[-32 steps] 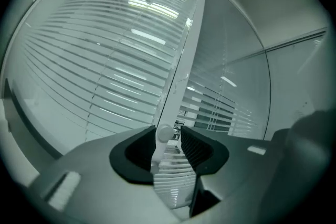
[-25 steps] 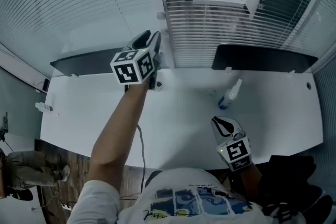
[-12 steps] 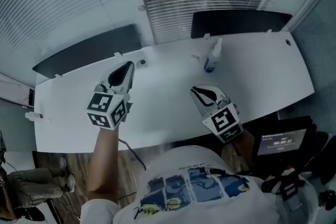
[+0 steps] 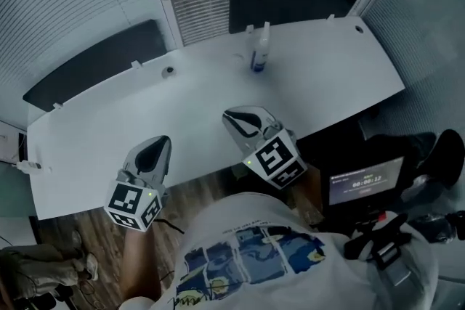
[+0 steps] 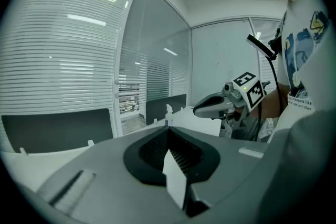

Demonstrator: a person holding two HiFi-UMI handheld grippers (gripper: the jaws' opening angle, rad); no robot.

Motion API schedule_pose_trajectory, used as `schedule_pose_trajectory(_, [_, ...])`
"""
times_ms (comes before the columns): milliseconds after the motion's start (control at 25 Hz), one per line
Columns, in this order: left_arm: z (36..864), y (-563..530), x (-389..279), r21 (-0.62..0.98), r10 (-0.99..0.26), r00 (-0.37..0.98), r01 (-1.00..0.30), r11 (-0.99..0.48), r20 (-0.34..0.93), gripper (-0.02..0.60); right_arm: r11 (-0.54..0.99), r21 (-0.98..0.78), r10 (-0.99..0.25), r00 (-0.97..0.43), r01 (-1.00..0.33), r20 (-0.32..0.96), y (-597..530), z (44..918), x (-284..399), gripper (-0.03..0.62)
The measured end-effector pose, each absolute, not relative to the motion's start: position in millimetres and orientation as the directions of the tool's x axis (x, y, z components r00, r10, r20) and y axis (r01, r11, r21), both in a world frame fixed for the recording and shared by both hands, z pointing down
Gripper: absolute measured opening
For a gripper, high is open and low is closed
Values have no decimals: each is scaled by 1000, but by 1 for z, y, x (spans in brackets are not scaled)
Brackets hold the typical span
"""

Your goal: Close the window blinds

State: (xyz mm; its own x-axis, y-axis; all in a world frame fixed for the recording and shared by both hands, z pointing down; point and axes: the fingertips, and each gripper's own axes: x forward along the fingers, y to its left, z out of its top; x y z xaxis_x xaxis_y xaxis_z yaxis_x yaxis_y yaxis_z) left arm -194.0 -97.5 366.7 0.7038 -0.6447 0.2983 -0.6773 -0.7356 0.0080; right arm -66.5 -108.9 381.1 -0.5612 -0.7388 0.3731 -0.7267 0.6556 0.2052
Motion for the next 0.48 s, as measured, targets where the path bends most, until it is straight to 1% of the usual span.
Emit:
schedule_pose_trajectory(160, [379, -44, -210, -1, -646, 708, -674, -739, 287, 8, 652, 232, -748, -563, -722, 352, -65, 384, -86, 12])
schedule_pose_trajectory(360, [394, 8, -221, 62, -620, 729, -661, -748, 292, 8, 646, 216, -748, -550, -732, 372, -19, 391, -97, 12])
schedule_pose_trajectory(480, [399, 31, -227, 67, -613, 733, -656, -752, 295, 8, 648, 208, -744, -549, -733, 381, 2, 395, -104, 11])
